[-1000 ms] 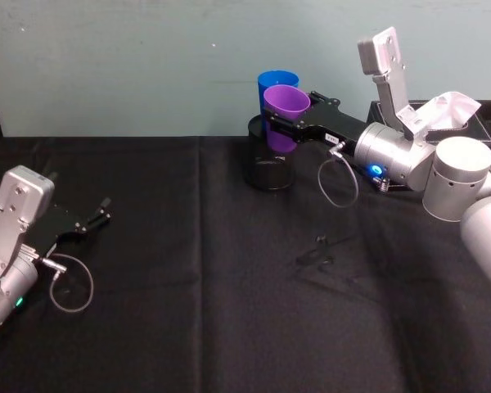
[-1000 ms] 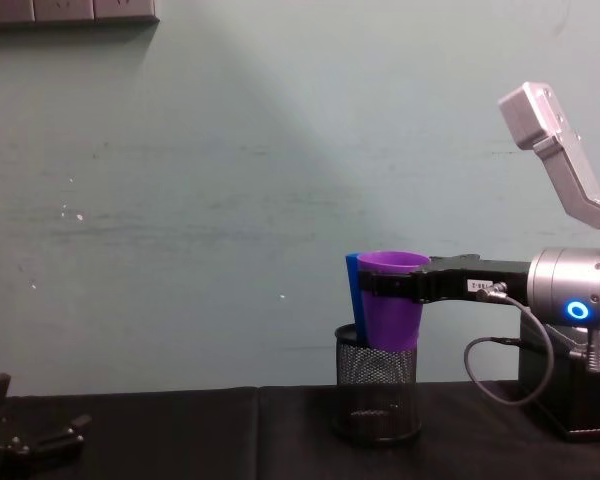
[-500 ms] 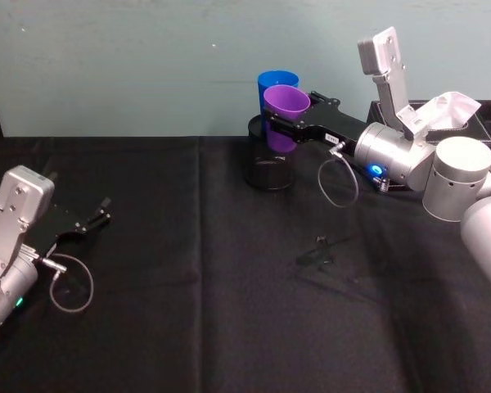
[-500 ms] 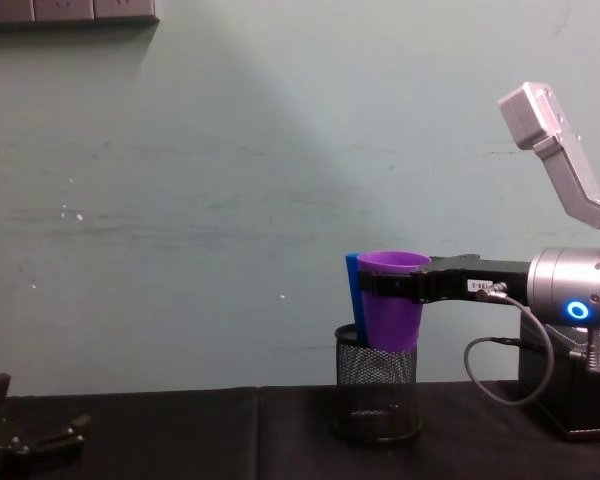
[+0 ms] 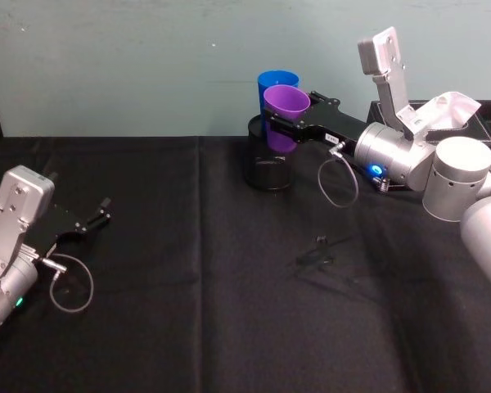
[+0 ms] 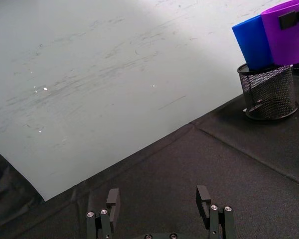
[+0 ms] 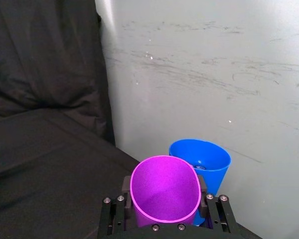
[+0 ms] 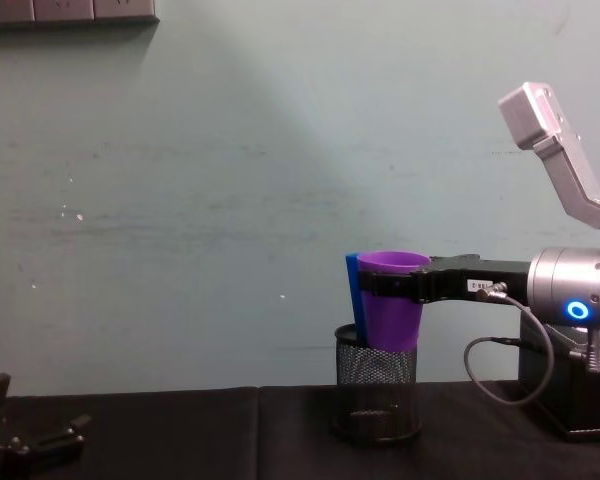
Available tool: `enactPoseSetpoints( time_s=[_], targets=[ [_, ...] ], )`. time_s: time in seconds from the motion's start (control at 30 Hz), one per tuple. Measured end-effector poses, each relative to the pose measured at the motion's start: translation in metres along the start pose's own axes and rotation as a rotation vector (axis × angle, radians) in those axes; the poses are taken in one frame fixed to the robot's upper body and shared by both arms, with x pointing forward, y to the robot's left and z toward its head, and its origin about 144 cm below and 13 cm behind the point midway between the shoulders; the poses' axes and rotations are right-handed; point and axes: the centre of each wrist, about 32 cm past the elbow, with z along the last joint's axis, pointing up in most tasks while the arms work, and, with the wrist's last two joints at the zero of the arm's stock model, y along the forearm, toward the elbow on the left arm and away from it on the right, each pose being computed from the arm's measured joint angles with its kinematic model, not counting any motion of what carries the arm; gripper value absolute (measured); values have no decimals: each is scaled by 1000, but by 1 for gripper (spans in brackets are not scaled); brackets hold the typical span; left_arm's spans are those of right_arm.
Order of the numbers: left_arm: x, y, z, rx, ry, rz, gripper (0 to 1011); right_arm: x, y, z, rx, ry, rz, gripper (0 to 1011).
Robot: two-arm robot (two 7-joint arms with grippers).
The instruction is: Pick up one cup with a gripper and tap it against the other cup.
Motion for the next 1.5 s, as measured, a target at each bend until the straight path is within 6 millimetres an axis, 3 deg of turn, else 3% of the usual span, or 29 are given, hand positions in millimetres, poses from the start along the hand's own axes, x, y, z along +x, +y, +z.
enactPoseSetpoints(
  time_s=[1.5],
  targets=[
    [0,0,0,0,0,0,1000,0,0,0,0,0,0,723]
  ],
)
